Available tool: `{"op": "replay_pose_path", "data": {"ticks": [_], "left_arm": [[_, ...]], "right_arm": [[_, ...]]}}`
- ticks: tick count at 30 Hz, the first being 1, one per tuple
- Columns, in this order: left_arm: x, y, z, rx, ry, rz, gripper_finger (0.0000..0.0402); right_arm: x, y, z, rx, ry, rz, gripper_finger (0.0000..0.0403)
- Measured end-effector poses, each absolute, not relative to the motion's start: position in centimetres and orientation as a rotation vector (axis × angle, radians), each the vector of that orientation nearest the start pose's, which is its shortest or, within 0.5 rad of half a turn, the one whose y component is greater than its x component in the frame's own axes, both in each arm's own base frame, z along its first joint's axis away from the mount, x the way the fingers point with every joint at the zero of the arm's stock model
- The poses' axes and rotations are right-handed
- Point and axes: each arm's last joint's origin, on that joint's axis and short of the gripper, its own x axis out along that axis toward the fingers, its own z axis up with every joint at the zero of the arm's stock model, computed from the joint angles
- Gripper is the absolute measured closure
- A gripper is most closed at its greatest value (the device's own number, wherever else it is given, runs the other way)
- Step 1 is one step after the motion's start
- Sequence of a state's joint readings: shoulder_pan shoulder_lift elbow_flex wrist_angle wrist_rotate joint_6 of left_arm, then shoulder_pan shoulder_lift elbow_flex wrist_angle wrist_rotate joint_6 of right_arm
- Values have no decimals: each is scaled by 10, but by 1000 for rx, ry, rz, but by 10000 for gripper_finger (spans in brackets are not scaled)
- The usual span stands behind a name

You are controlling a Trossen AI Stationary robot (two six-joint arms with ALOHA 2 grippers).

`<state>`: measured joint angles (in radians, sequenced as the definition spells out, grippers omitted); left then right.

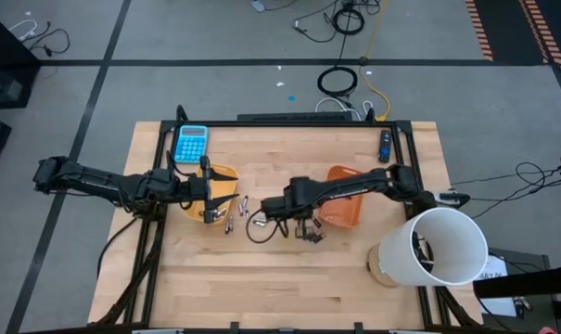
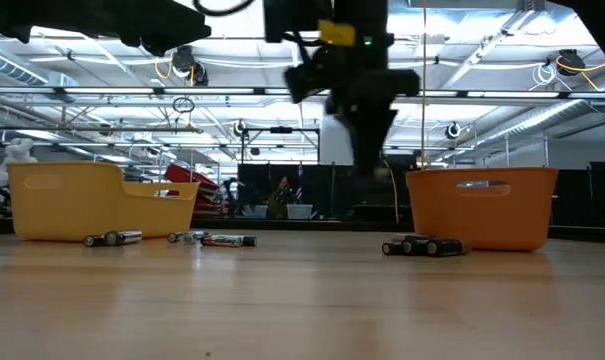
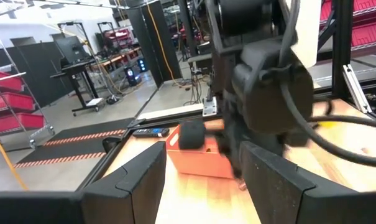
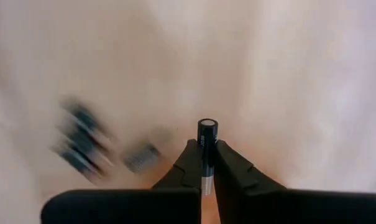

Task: Sort batteries
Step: Put the black battery into the orange bin

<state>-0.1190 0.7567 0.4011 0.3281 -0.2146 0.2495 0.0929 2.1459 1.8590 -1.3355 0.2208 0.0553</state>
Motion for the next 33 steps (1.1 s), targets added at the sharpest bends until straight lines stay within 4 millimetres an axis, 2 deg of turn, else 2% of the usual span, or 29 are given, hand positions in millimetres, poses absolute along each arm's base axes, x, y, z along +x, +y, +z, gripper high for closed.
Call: {"op": "replay_pose_path", "data": {"ticks": [2,7,13,16,21,28,33], "left_arm": [[174,-15,253,254,40,91,187],[174,-15,253,253,40,91,187],[174,-15,253,248,41,91,187],[174,-15,253,248,40,91,187],[174,-15,253,248,39,91,187],[174,-15,253,248,39,92,187],[174,-15,253,247,37,92,187]], "right_arm": [[401,26,227,-247,1646,-226,401],[383,20,254,-197,1638,-298,402],[360,12,272,-122,1615,-360,402],[345,5,272,-87,1628,-396,402],[320,-7,257,-22,1648,-436,403],[291,-22,212,154,1635,-383,397],[277,-30,181,214,1657,-349,389]]}}
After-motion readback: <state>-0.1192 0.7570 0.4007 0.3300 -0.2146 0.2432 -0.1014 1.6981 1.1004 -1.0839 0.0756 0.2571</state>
